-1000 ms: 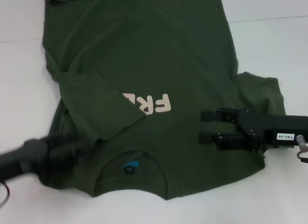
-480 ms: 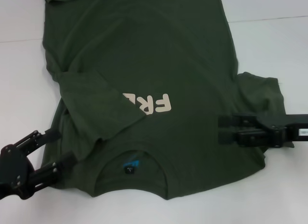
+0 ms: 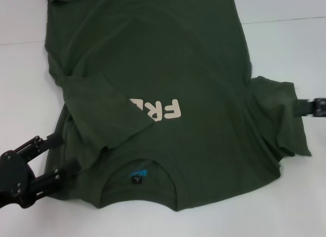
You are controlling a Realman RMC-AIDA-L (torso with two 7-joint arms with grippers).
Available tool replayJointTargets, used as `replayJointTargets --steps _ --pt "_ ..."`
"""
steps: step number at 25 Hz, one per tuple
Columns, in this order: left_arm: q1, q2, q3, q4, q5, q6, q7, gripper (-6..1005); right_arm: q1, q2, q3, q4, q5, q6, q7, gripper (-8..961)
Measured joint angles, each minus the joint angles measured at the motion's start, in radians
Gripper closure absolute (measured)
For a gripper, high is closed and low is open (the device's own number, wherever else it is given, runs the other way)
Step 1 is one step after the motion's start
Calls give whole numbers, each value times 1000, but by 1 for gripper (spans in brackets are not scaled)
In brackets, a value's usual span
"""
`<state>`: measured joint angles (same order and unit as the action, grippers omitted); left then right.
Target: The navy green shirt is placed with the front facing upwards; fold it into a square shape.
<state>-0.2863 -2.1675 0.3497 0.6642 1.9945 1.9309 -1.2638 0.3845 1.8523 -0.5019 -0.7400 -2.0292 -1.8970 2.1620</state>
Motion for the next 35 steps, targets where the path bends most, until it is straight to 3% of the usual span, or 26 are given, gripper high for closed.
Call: replayJointTargets --steps 3,6,15,24,35 --pt "0 0 -1 0 0 0 -2 159 8 -31 64 -16 -105 5 87 131" --pt "-1 0 -2 2 -1 -1 -2 159 18 -41 93 -42 -216 -6 166 197" --pt "-1 2 -6 14 -4 -1 -3 159 27 -43 99 -64 -328 -59 296 198" --pt "-9 2 -6 17 -5 -11 -4 158 28 -41 100 -55 -501 53 400 200" --pt "-10 3 -8 17 -9 -13 -6 159 52 -32 93 -38 -508 138 445 201"
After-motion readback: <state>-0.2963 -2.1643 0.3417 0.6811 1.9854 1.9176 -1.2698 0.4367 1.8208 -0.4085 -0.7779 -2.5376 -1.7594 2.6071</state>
